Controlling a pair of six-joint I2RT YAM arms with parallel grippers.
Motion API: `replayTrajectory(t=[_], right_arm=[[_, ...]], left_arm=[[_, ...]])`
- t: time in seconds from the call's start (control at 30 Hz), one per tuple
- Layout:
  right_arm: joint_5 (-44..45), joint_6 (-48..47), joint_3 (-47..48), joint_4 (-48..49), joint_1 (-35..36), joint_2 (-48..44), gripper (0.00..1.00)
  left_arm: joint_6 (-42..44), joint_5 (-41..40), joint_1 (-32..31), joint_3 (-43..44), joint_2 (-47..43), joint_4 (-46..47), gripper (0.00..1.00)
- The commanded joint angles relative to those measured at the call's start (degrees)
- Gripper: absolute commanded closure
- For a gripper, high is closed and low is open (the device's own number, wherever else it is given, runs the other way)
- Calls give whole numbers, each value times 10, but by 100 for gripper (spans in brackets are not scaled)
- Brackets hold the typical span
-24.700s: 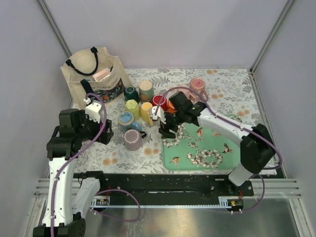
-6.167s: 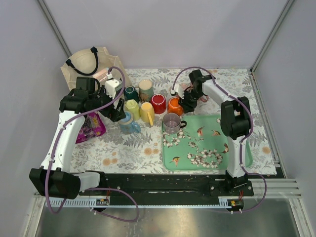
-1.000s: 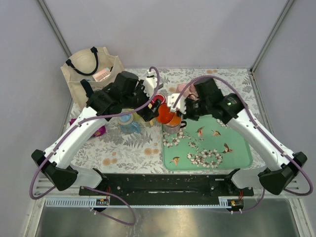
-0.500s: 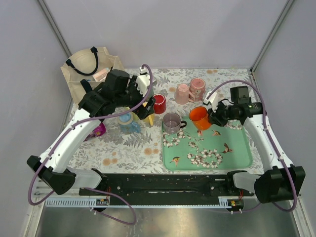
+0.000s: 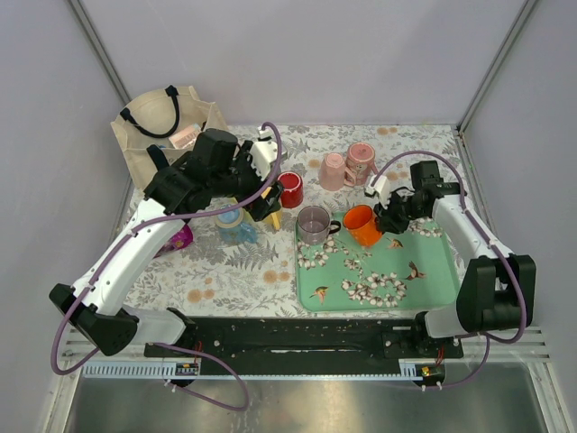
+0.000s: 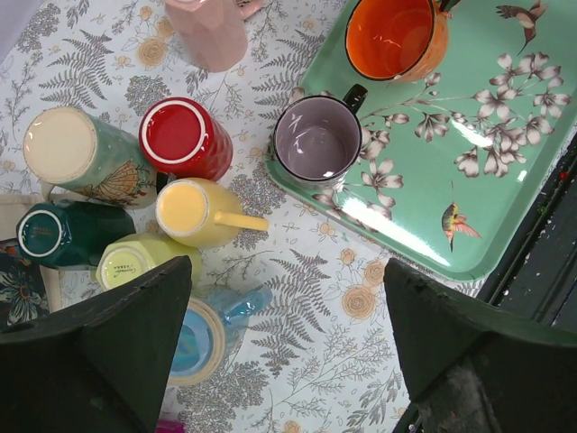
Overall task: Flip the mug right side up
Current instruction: Place the cup on the tray.
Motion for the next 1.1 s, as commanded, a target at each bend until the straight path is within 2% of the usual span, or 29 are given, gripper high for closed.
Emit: replayTrajectory(t=[0.0,0.17,0.27,0.43,0.57,0.8,0.93,1.03,1.07], right_arm=[[-50,-37,1,30,-3,18,100],[-44,-58,-6,19,-3,39,96],[-26,-74,-7,0,-5,44,90],[5,-104,-22,-35,-9,41,70],[16,-104,-26,-55,-17,30,58],[30,-77,-11,-57,-23,30,51],[18,-54,27,-97,-27,13,44],[-10,-5,50,-118,-26,-9,36],[-23,27,63,-117,-27,-11,34]], left_arm=[[13,13,2,-2,-7,16,10],[14,21,4,-10,-11,17,11],[14,25,6,-22,-17,23,11],[13,33,9,-38,-26,28,11],[20,39,12,-47,-35,29,11],[21,52,30,-71,-52,32,11],[11,53,38,-66,-55,34,10],[-8,59,45,-63,-58,37,6],[-17,60,49,-62,-56,38,1]])
